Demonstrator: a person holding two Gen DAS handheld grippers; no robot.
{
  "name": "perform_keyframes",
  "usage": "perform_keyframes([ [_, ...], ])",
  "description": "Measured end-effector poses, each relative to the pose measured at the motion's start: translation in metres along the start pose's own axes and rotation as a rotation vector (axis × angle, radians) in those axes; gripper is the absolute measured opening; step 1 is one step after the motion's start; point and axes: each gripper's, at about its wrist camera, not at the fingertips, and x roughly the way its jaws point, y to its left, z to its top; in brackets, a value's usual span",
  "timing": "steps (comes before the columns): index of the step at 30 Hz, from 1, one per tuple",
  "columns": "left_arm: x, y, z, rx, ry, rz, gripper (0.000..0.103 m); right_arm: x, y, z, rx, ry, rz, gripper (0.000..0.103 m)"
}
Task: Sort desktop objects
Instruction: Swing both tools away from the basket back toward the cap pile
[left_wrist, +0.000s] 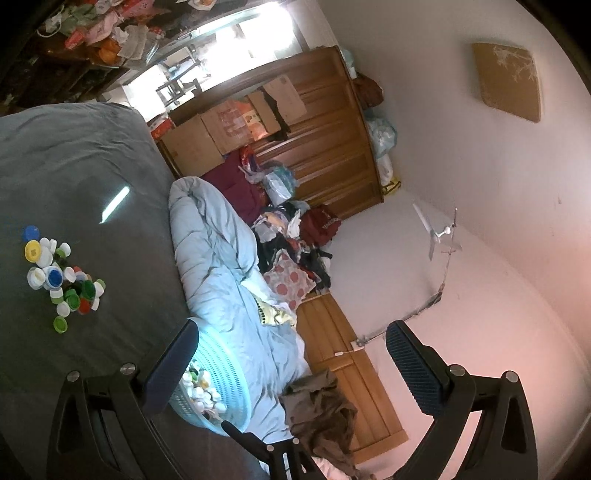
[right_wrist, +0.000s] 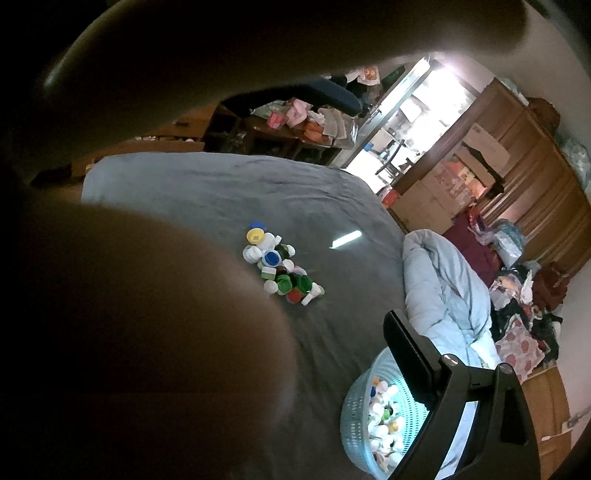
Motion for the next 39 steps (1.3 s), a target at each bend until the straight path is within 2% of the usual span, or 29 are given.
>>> perform_keyframes([
  [22,0.001,-0.003,0.000,0.031,0.009,0.030,0.103,0.019,0.035,-0.003,-0.008,0.007,-0.016,0.090],
  [24,0.000,0.000,0.003,0.080,-0.006,0.091,0.103,0.028,0.035,-0.010,0.015,0.013,-0.005,0.090],
  [26,-0.004,0.010,0.006,0.196,-0.047,0.225,0.103,0.039,0.027,-0.025,0.081,0.025,0.021,0.090],
  [27,-0.006,0.020,0.007,0.300,-0.075,0.362,0.103,0.045,0.021,-0.034,0.114,0.027,0.032,0.090],
  [28,-0.005,0.029,0.006,0.362,-0.086,0.462,0.103,0.046,0.018,-0.048,0.151,0.030,0.040,0.090],
  [30,-0.001,0.070,0.005,0.470,-0.058,0.673,0.103,0.049,-0.022,-0.091,0.246,0.054,0.053,0.090],
  [31,0.003,0.099,0.006,0.477,-0.016,0.771,0.103,0.057,-0.027,-0.105,0.297,0.065,0.064,0.090],
  [33,0.005,0.165,0.007,0.398,0.047,0.893,0.100,0.062,-0.044,-0.111,0.369,0.088,0.082,0.090],
  [34,0.007,0.189,0.006,0.357,0.066,0.928,0.094,0.059,-0.068,-0.122,0.399,0.102,0.096,0.090],
  [36,0.019,0.234,-0.003,0.325,0.148,0.994,0.087,0.052,-0.092,-0.149,0.461,0.132,0.136,0.090],
  [38,0.038,0.262,-0.021,0.344,0.242,1.008,0.084,0.069,-0.093,-0.156,0.491,0.159,0.169,0.090],
  [39,0.049,0.269,-0.030,0.353,0.280,0.987,0.084,0.074,-0.093,-0.159,0.495,0.172,0.180,0.090],
])
